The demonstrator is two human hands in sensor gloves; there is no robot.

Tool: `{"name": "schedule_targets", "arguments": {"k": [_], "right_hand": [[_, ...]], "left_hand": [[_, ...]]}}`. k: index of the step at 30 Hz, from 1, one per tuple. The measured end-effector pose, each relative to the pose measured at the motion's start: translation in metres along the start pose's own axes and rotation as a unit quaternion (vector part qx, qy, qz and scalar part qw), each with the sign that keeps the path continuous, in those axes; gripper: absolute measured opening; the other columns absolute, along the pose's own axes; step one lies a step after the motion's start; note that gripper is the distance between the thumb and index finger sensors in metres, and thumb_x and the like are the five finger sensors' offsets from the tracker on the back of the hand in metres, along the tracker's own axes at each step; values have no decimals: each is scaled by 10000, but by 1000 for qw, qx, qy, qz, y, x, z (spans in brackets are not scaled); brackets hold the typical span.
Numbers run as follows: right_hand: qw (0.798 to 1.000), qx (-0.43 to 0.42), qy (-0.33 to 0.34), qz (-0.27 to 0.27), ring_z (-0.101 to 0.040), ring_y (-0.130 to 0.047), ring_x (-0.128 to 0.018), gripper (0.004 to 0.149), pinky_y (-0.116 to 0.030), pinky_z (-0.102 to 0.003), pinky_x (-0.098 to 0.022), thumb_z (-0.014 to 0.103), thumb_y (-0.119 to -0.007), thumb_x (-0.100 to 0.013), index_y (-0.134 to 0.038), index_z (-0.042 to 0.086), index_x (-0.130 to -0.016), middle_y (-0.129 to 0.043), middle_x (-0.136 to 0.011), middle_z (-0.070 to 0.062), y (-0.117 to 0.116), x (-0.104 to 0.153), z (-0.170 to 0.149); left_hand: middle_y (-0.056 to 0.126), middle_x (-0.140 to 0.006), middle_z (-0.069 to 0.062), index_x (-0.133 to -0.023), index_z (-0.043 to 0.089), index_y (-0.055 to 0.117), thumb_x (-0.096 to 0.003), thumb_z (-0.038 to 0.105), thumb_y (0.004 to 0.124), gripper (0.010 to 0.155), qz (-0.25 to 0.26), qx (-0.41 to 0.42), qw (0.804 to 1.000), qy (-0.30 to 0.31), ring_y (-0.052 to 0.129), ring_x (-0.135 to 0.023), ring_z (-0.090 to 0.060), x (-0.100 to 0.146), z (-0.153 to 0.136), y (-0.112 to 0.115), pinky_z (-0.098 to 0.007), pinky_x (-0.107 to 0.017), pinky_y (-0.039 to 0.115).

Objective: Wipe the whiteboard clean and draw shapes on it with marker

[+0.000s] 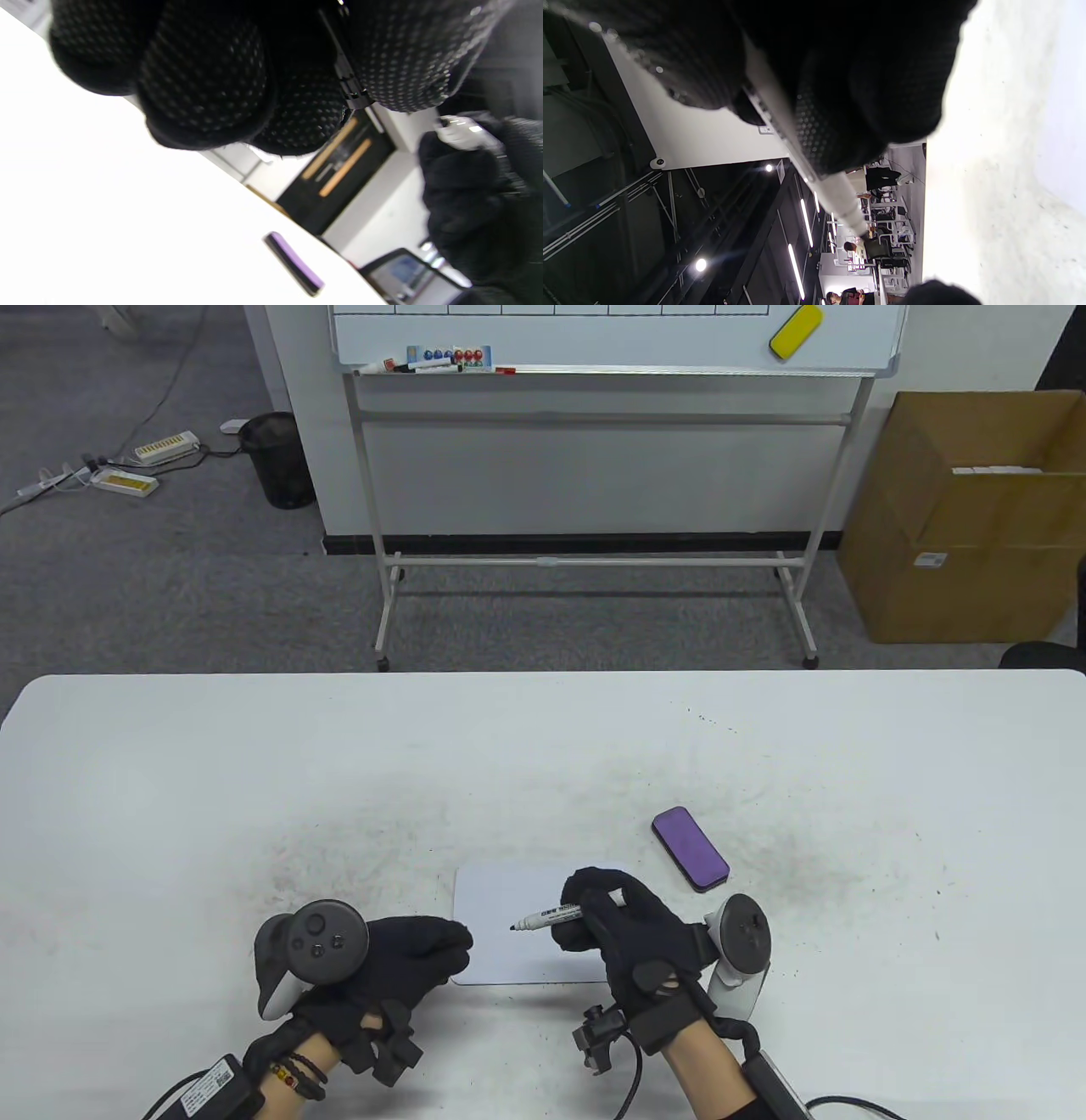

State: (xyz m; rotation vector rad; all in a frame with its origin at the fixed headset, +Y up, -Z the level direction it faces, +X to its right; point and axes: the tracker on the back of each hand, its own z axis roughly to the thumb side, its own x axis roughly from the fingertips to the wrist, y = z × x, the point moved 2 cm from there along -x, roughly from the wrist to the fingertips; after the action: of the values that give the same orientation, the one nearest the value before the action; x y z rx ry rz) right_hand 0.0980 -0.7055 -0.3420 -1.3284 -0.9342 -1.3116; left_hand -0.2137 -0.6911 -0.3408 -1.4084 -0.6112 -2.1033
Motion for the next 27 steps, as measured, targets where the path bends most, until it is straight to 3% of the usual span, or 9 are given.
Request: {"name": "schedule_targets", "arguments": {"k": [3, 8, 12, 19, 27], "right_hand": [[999, 31, 7, 4, -254, -1096, -526, 442, -932, -342, -410, 424, -852, -396, -887, 248, -800, -894, -820, -59, 1, 1, 2], [996, 91, 7, -4, -258, -1083, -551, 449, -919, -356, -426, 425, -850, -396, -881, 253, -810, -887, -833, -58, 9, -2, -1], [995, 100, -3, -13, -264, -1077, -556, 453, -913, -364, -428, 424, -852, -394, -881, 249, -811, -887, -832, -66, 13, -3, -5], [990, 139, -10, -4, -264, -1076, -556, 457, -910, -369, -428, 424, -853, -393, -880, 246, -813, -888, -831, -67, 10, -3, -10], [987, 159, -23, 3, -264, -1074, -562, 465, -908, -371, -432, 423, -852, -393, -876, 242, -820, -885, -834, -72, 8, -3, -16]], "left_hand": [[997, -676, -17, -793, 292, 902, -374, 425, 814, 448, -1, -35, 998, -45, 1029, -540, -186, -2, -13, -4, -457, -496, 849], [912, -773, -19, -781, 296, 908, -368, 408, 841, 433, 3, -116, 988, -102, 955, -638, -212, -4, -34, -15, -474, -546, 810], [920, -786, -24, -781, 297, 910, -353, 374, 894, 436, -21, -187, 972, -142, 962, -652, -216, -7, -51, -16, -484, -554, 811], [944, -787, -9, -797, 306, 894, -336, 350, 929, 465, -71, -327, 922, -195, 986, -654, -198, -13, -78, -4, -502, -588, 809], [973, -764, 2, -783, 308, 907, -324, 351, 950, 463, -73, -352, 906, -224, 1015, -640, -181, -13, -99, 0, -497, -583, 825]]}}
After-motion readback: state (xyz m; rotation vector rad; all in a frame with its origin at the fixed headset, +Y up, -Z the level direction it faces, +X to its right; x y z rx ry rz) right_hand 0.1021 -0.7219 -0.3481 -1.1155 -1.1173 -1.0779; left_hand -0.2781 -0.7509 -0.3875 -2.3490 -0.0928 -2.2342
